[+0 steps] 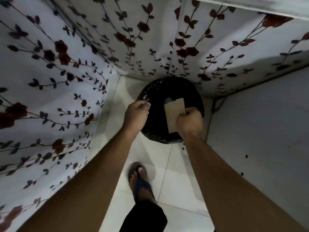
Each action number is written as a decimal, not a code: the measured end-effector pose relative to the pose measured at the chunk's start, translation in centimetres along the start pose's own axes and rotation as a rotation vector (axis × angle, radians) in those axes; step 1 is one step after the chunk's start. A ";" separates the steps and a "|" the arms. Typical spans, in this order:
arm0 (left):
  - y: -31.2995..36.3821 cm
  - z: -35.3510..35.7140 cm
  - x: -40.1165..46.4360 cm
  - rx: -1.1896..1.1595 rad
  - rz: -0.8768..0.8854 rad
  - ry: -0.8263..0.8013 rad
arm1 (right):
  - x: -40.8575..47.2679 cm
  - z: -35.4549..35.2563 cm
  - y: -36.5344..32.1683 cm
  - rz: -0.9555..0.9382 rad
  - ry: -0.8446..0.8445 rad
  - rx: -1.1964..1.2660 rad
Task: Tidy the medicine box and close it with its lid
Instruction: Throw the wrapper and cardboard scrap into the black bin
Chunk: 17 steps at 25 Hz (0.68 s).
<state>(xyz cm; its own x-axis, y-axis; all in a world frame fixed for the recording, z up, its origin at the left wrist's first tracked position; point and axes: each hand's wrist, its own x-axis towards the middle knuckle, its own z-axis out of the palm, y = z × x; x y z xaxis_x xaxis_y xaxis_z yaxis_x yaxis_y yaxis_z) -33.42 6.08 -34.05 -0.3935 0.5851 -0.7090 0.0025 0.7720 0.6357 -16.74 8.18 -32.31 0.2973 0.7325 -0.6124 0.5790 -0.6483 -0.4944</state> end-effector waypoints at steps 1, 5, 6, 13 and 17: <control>-0.4 -0.8 -0.5 -0.025 -0.002 0.021 | 0.8 1.0 -0.3 -0.002 -0.022 -0.009; -1.6 -2.4 -1.0 -0.088 0.021 0.027 | 2.9 3.2 -1.1 0.011 -0.084 -0.003; -1.8 -2.4 -0.9 -0.087 0.025 0.031 | 2.9 3.2 -1.1 0.025 -0.095 -0.026; 2.1 -1.4 -7.0 0.055 0.082 -0.023 | -5.5 -5.6 -2.1 -0.082 -0.067 -0.058; 8.5 -0.1 -16.6 0.068 0.112 -0.061 | -13.9 -16.5 -4.9 -0.232 -0.049 -0.050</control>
<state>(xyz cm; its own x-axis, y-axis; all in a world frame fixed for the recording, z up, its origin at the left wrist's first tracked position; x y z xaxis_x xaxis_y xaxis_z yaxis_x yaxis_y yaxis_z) -26.94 2.90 -16.86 -0.3307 0.6809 -0.6535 0.1067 0.7150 0.6909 -11.25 4.61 -11.20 0.1153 0.8491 -0.5155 0.6647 -0.4515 -0.5952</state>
